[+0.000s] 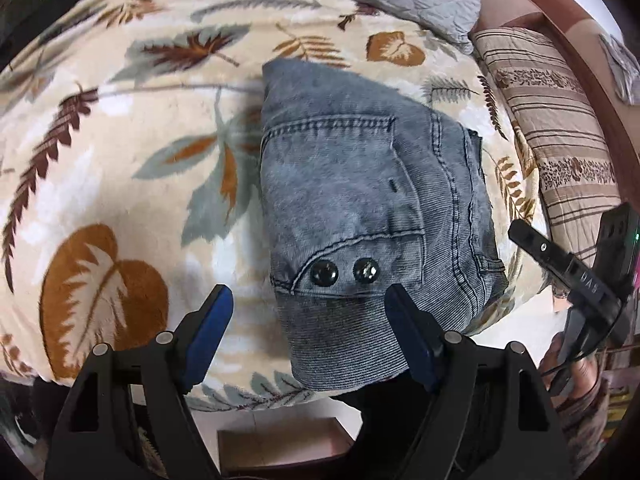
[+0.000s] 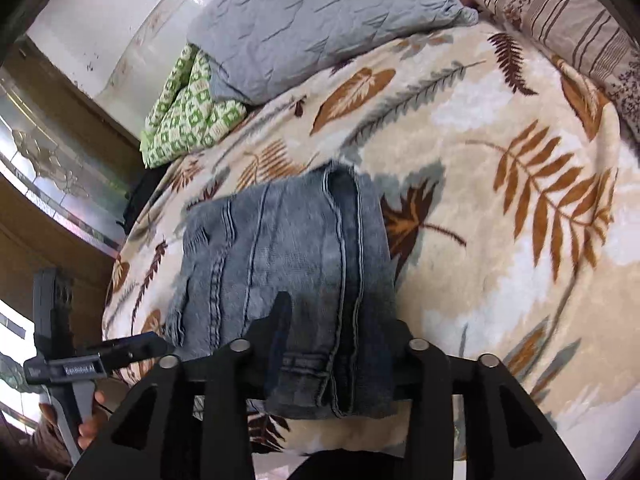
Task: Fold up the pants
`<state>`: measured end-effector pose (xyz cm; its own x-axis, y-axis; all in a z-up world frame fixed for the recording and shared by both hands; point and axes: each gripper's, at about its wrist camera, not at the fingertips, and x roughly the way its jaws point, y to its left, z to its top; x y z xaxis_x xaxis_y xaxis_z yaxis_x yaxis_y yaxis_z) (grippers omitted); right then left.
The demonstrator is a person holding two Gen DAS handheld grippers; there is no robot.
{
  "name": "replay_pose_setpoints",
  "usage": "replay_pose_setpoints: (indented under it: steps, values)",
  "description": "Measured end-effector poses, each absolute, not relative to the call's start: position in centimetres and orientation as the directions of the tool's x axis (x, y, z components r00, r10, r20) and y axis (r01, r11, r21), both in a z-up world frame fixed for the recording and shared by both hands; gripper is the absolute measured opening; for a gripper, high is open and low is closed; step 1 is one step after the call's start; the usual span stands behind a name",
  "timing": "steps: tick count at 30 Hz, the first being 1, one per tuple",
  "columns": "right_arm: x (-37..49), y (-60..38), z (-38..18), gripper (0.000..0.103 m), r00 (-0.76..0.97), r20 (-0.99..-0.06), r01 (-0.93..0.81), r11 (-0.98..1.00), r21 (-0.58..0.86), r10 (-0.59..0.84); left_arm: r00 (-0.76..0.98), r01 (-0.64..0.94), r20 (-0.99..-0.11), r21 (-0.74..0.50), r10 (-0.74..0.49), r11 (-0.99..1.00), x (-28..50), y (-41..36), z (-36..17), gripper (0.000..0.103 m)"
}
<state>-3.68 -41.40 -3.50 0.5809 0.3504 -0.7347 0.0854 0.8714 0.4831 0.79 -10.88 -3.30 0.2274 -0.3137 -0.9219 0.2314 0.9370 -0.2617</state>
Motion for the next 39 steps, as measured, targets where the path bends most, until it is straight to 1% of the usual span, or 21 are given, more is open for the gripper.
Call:
replay_pose_setpoints:
  steps: [2,5,7,9,10,13,16,19,22,24,28,33,37,39]
  values:
    - [-3.3,-41.6,-3.4,0.047,0.581,-0.739,0.094,0.873,0.478,0.342,0.240,0.235,-0.924,-0.243,-0.299,0.941,1.1,-10.9,-3.2,0.079]
    - [-2.7,-42.1,-3.9,0.049,0.568,-0.748,0.114,0.867,0.484,0.343,0.234,0.215,-0.925,-0.250,-0.299,0.944,1.8,-10.4,-3.3,0.079]
    - [-2.4,-42.5,-4.2,0.053,0.562,-0.754,0.125,0.866,0.484,0.341,0.233,0.196,-0.925,-0.257,-0.299,0.946,2.9,-9.6,-3.2,0.079]
    - [-2.0,-43.1,-4.6,0.059,0.558,-0.757,0.144,0.858,0.493,0.340,0.216,0.165,-0.921,-0.293,-0.324,0.942,3.9,-8.7,-3.2,0.079]
    - [-1.7,-43.5,-4.8,0.061,0.558,-0.754,0.156,0.849,0.505,0.346,0.178,0.135,-0.915,-0.341,-0.361,0.930,4.9,-8.0,-3.6,0.079]
    - [-0.8,-44.4,-5.6,0.067,0.554,-0.743,0.179,0.818,0.547,0.375,0.108,0.068,-0.891,-0.435,-0.440,0.898,6.4,-7.2,-4.6,0.079]
    - [0.3,-44.7,-6.7,0.067,0.540,-0.735,0.189,0.792,0.581,0.410,0.092,0.063,-0.887,-0.449,-0.453,0.891,7.2,-7.8,-5.1,0.079]
    - [1.3,-44.1,-7.9,0.067,0.516,-0.704,0.150,0.757,0.636,0.488,0.046,0.054,-0.868,-0.493,-0.495,0.868,7.8,-8.9,-6.0,0.079]
    - [1.9,-42.9,-8.7,0.068,0.471,-0.696,0.112,0.746,0.657,0.542,-0.010,0.024,-0.851,-0.525,-0.525,0.851,8.2,-10.1,-7.4,0.079]
    - [1.8,-42.5,-8.4,0.072,0.475,-0.671,0.065,0.737,0.673,0.570,-0.016,0.036,-0.851,-0.526,-0.525,0.850,8.0,-10.8,-7.6,0.079]
    - [2.0,-42.4,-9.0,0.072,0.447,-0.685,0.052,0.748,0.661,0.575,-0.005,0.057,-0.862,-0.507,-0.507,0.860,8.0,-12.0,-8.2,0.083]
    - [2.0,-42.5,-9.6,0.074,0.459,-0.660,0.033,0.731,0.681,0.594,-0.010,0.034,-0.841,-0.542,-0.542,0.840,8.8,-12.3,-8.5,0.087]
    - [1.8,-43.3,-10.2,0.074,0.486,-0.617,0.025,0.696,0.718,0.619,-0.016,0.022,-0.833,-0.553,-0.553,0.833,8.9,-12.7,-8.6,0.091]
    - [1.8,-43.2,-10.2,0.073,0.487,-0.623,0.036,0.699,0.715,0.613,-0.012,0.022,-0.836,-0.549,-0.549,0.836,8.9,-12.7,-8.6,0.091]
